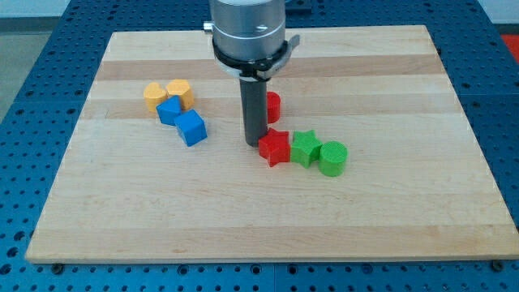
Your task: Move the red circle to the top of the green circle
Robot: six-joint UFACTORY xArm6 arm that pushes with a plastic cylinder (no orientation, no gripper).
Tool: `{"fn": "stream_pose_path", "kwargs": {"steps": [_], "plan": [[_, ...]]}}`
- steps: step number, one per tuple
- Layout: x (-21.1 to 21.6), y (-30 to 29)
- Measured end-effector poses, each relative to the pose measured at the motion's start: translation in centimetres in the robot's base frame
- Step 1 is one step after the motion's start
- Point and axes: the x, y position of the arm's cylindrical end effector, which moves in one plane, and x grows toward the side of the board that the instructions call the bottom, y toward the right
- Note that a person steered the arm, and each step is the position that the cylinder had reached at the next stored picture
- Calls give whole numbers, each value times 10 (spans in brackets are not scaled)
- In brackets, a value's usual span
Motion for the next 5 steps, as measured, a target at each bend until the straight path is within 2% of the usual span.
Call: {"fn": "stream_pose_path", "kwargs": {"steps": [1,2,3,4,5], "plan": [[2,-4],[-8,-31],[-45,-36],[-76,-36],[-77,-7]]}}
